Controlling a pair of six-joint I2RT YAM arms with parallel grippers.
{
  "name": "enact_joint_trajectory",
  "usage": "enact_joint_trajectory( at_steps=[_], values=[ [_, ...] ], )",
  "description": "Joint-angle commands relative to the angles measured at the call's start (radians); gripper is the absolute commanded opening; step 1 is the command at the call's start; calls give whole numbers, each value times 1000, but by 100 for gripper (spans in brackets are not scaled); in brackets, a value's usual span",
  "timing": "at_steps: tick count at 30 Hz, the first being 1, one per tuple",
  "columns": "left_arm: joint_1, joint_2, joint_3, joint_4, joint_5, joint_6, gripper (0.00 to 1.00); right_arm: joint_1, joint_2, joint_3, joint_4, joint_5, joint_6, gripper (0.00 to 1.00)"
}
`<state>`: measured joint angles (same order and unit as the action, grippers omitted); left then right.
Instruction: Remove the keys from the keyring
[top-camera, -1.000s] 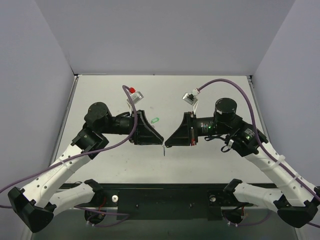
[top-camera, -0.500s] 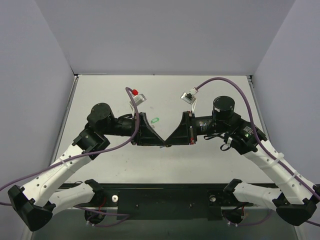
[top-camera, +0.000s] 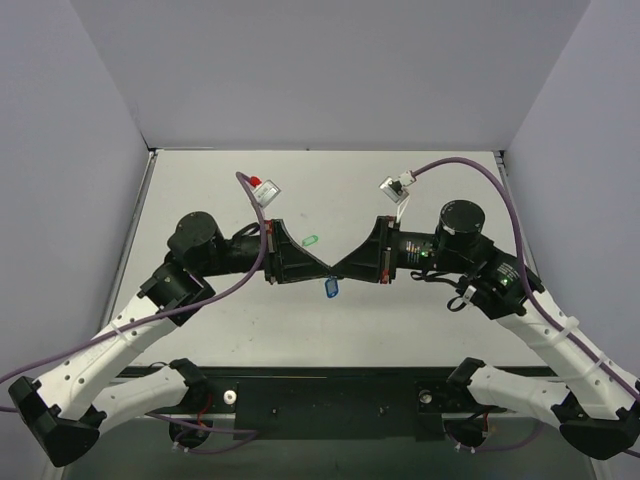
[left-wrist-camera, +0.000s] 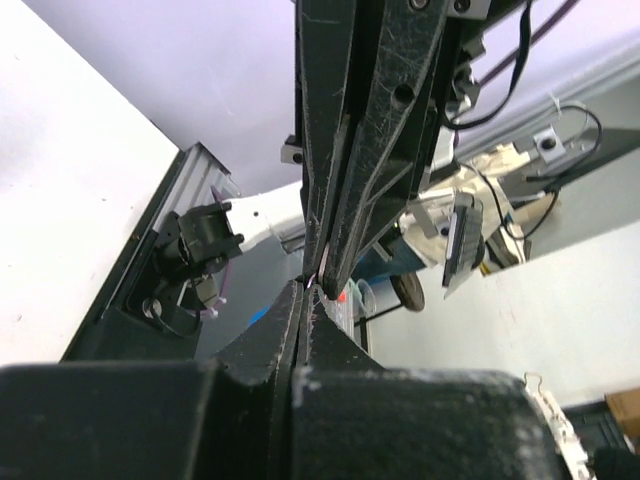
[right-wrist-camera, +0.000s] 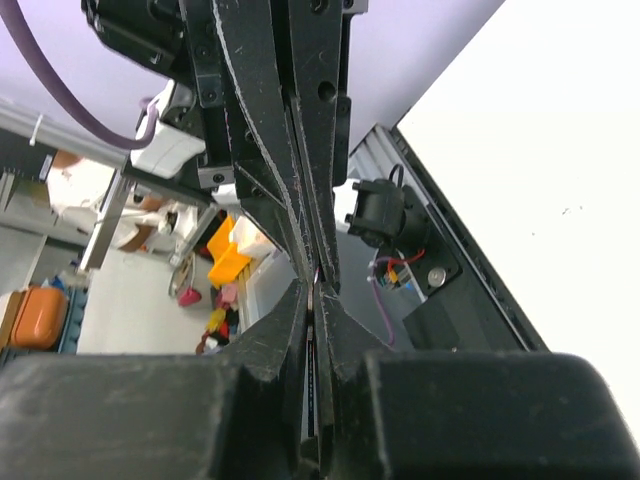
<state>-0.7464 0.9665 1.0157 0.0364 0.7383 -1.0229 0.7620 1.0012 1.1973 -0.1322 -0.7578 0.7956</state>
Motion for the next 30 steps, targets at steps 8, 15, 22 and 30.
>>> enact_joint_trajectory(
  at_steps=[8,15,22,30],
  values=[
    [-67,14,24,128,-264,-105,0,68,62,-50,123,226,60,0],
    [-73,20,78,10,-290,-36,0,66,63,-22,82,227,44,0],
    [-28,-6,153,-246,-271,99,54,66,48,-5,10,207,10,0],
    [99,-9,248,-368,-90,191,56,66,27,-1,-59,172,-25,0]
  ],
)
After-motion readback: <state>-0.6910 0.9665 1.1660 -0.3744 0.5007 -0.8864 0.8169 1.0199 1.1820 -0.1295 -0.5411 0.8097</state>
